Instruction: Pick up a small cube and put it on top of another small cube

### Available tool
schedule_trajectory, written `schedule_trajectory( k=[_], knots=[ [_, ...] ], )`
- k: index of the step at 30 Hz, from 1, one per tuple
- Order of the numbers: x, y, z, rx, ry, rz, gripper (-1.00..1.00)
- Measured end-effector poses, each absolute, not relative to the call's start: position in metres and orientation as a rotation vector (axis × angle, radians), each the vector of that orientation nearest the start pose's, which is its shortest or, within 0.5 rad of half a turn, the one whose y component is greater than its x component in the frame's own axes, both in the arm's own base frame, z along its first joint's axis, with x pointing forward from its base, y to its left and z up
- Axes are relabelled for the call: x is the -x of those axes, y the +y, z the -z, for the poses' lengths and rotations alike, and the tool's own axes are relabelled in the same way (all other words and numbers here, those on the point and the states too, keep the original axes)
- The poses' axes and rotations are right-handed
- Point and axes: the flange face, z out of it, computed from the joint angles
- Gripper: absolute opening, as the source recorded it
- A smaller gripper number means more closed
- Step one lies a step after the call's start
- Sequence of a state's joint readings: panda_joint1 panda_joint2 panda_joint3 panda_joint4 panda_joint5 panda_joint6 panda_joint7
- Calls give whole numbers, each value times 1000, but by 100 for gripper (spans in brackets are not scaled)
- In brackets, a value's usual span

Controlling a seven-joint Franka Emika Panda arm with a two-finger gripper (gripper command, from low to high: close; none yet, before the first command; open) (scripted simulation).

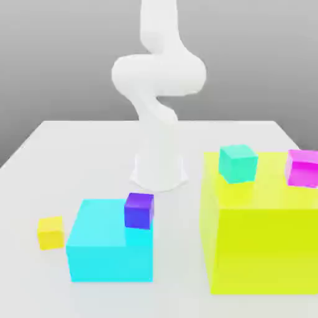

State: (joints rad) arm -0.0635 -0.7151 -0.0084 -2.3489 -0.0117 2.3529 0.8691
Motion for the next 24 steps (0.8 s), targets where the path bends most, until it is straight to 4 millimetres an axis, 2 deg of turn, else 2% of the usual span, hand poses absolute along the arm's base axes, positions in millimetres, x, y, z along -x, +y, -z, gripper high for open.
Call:
schedule_trajectory(
  k=[2, 4, 6, 9, 11, 14, 17, 18, 20, 24],
  knots=[
    [-402, -59, -612, 2392, 1407, 857, 0],
    [-416, -89, -565, 2350, 1576, 774, 0],
    [-422, -118, -518, 2296, 1739, 690, 0],
    [-418, -161, -448, 2190, 1976, 560, 0],
    [-408, -187, -401, 2103, 2127, 470, 0],
    [-381, -221, -334, 1949, 2341, 330, 0],
    [-342, -245, -270, 1768, 2539, 185, 0],
    [-323, -256, -250, 1679, 2616, 136, 0],
    [-295, -261, -213, 1554, 2719, 42, 0],
    [-287, -260, -168, 1516, 2754, 4, 0]
  ],
)
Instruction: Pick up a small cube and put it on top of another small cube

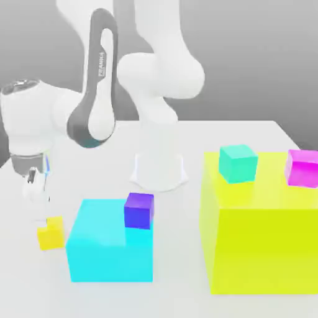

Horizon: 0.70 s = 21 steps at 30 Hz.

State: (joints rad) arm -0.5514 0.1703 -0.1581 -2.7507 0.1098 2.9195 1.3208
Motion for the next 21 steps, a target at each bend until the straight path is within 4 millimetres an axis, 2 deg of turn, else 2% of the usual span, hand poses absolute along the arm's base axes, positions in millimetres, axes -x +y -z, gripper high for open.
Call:
schedule_trajectory(
  k=[2, 3, 10, 16, 18, 21],
  knots=[
    [-286, -260, -148, 1515, 2755, 2, 0],
    [-286, -259, -138, 1514, 2754, 1, -100],
    [-286, -259, -136, 1513, 2754, 3, -100],
    [-286, -259, -188, 1513, 2753, 2, -100],
    [-306, -242, -210, 1579, 2709, 1, -100],
    [-347, -198, -249, 1716, 2609, -1, -100]
  ],
)
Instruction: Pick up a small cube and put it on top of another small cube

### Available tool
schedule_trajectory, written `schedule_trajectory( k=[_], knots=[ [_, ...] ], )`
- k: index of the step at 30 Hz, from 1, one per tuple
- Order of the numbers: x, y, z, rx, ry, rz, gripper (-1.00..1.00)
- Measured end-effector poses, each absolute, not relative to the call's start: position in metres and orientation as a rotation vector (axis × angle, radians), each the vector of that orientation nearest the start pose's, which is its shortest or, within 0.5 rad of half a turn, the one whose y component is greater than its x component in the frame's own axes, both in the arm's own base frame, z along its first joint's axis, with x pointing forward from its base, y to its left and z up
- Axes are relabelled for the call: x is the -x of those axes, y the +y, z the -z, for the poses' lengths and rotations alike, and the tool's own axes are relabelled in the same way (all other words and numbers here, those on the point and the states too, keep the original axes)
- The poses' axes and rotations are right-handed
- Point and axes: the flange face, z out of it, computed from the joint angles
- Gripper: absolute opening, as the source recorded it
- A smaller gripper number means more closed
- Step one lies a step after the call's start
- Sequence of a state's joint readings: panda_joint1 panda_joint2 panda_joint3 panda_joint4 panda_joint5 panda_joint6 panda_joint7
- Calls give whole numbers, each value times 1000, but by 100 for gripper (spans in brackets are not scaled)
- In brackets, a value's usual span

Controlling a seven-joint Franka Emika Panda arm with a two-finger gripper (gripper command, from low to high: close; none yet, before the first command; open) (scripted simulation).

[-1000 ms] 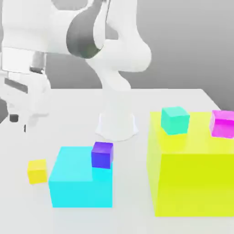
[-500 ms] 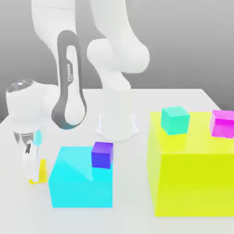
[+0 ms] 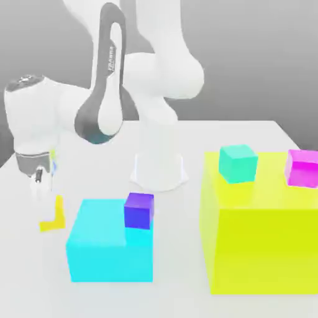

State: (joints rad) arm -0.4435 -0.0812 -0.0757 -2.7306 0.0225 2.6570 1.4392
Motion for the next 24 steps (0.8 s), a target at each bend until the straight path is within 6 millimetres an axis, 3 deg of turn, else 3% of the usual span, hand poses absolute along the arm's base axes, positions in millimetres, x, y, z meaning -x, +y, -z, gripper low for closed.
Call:
schedule_trajectory(
  k=[4, 8, 12, 16, 18, 20, 21, 24],
  knots=[
    [-384, -132, -303, 1878, 2481, -7, -100],
    [-400, -47, -358, 2063, 2323, -14, -100],
    [-388, 43, -410, 2249, 2151, -16, -100],
    [-348, 131, -457, 2435, 1967, -9, -100],
    [-337, 149, -449, 2475, 1926, -6, -100],
    [-334, 154, -424, 2484, 1915, -5, -100],
    [-333, 154, -411, 2486, 1914, -5, 100],
    [-333, 154, -411, 2486, 1914, -5, 100]
  ],
)
